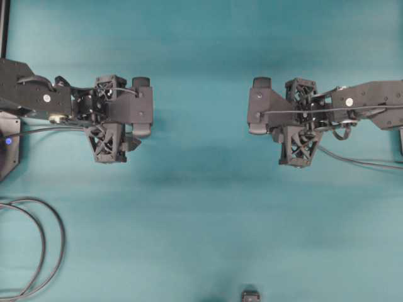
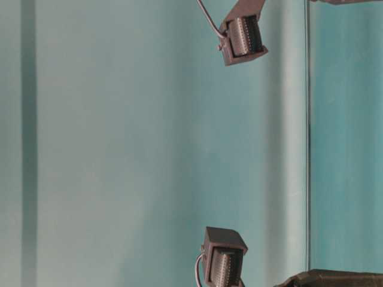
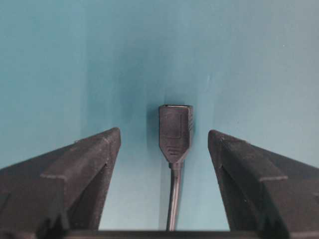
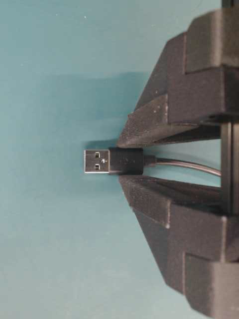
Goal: Insert the USB using both arms.
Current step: 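Close left gripper on USB socket and right gripper on USB plug, then lift both held cable ends off the table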
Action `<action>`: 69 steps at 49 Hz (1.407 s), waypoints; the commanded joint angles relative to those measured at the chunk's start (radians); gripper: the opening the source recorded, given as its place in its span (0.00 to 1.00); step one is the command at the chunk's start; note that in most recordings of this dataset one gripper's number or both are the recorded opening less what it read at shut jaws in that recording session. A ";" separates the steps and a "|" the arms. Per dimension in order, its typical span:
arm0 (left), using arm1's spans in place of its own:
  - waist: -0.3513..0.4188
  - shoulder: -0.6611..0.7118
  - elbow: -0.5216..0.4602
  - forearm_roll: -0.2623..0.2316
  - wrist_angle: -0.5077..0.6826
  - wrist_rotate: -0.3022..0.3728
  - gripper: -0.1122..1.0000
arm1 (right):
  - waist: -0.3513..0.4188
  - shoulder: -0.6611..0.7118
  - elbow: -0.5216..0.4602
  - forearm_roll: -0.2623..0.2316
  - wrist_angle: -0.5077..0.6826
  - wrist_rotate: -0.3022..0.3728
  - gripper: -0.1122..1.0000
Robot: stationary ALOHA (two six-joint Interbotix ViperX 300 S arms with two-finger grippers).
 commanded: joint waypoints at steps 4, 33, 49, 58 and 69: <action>0.003 -0.003 -0.017 0.002 -0.002 0.014 0.79 | 0.014 0.002 -0.014 -0.002 -0.002 -0.002 0.30; -0.005 0.034 -0.026 0.002 -0.006 0.015 0.68 | 0.015 0.002 -0.014 -0.003 -0.002 -0.003 0.30; -0.029 0.054 -0.021 0.002 0.000 0.032 0.42 | 0.014 -0.017 -0.015 -0.002 -0.002 -0.003 0.30; -0.035 0.071 -0.028 0.002 0.000 0.034 0.41 | 0.014 -0.035 -0.009 -0.003 -0.002 -0.003 0.29; -0.037 0.071 -0.029 0.002 0.000 0.034 0.40 | 0.015 -0.037 -0.014 -0.002 -0.002 -0.005 0.29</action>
